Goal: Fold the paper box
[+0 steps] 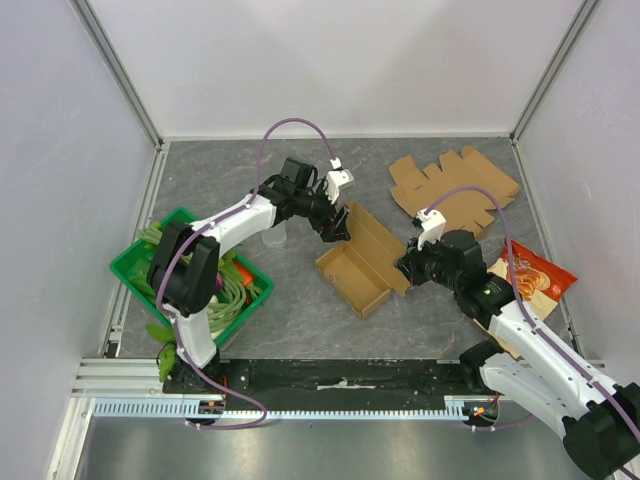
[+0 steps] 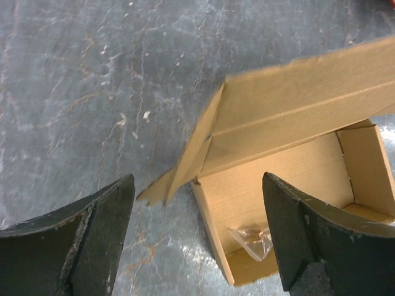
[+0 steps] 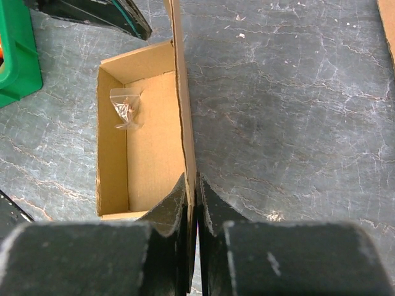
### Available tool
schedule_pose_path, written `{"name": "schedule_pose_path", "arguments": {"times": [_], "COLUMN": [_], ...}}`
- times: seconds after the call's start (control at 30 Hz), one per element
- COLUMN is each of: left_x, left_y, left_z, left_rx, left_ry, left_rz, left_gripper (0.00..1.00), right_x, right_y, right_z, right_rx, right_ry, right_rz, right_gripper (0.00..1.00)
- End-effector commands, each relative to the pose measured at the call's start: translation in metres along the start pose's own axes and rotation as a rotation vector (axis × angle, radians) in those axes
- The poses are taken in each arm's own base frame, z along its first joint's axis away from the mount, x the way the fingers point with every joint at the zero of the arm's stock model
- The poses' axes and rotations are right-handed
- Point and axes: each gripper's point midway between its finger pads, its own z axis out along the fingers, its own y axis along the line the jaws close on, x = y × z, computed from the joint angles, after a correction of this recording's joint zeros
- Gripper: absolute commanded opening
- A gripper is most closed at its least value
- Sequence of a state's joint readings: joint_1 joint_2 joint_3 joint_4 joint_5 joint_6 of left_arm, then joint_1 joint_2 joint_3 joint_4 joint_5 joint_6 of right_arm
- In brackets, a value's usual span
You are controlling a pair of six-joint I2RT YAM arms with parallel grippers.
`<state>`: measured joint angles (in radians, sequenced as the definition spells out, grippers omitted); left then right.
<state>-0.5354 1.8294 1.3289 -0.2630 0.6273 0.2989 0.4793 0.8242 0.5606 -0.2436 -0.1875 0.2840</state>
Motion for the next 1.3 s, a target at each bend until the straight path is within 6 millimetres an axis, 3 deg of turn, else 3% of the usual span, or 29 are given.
{"name": "schedule_pose_path", "arguments": {"times": [0.0, 0.13, 0.33, 0.53, 0.63, 0.73, 0.87, 1.03, 1.07, 1.1, 1.2, 1.27], "left_x": [-0.037, -0.04, -0.027, -0.009, -0.009, -0.013, -0.021, -0.002, 0.003, 0.014, 0.025, 0.026], "left_y": [-0.01, -0.008, -0.012, -0.026, -0.031, -0.027, -0.022, -0.01, -0.008, -0.004, -0.009, -0.012], "left_z": [0.006, 0.009, 0.004, -0.015, -0.021, -0.025, -0.026, -0.03, -0.031, -0.034, -0.041, -0.047], "left_rx": [0.123, 0.13, 0.113, 0.062, 0.045, -0.009, -0.101, -0.325, -0.368, -0.423, -0.509, -0.536], "left_ry": [-0.097, -0.109, -0.068, -0.076, -0.079, -0.083, -0.101, -0.043, -0.035, -0.013, -0.015, -0.029], "left_rz": [0.118, 0.144, 0.081, 0.022, -0.003, -0.019, -0.06, -0.114, -0.15, -0.166, -0.202, -0.205], "left_gripper": [0.89, 0.84, 0.55, 0.57, 0.54, 0.41, 0.12, 0.02, 0.02, 0.02, 0.02, 0.02], "right_x": [-0.031, -0.03, -0.038, -0.045, -0.048, -0.05, -0.047, -0.041, -0.04, -0.04, -0.036, -0.03], "right_y": [0.008, 0.01, 0.005, -0.001, 0.003, 0.005, 0.004, -0.008, -0.012, -0.017, -0.028, -0.034], "right_z": [-0.004, -0.002, -0.004, 0.002, 0.008, 0.009, 0.013, 0.015, 0.015, 0.012, 0.007, 0.006], "right_rx": [-0.033, -0.044, -0.01, 0.021, -0.001, -0.012, -0.006, 0.081, 0.106, 0.146, 0.229, 0.258], "right_ry": [-0.072, -0.066, -0.085, -0.081, -0.074, -0.079, -0.065, -0.014, -0.007, 0.005, 0.051, 0.088], "right_rz": [-0.035, -0.033, -0.035, -0.053, -0.054, -0.052, -0.022, 0.066, 0.081, 0.097, 0.13, 0.121], "right_gripper": [0.11, 0.11, 0.12, 0.13, 0.13, 0.13, 0.14, 0.27, 0.33, 0.47, 0.63, 0.67]}}
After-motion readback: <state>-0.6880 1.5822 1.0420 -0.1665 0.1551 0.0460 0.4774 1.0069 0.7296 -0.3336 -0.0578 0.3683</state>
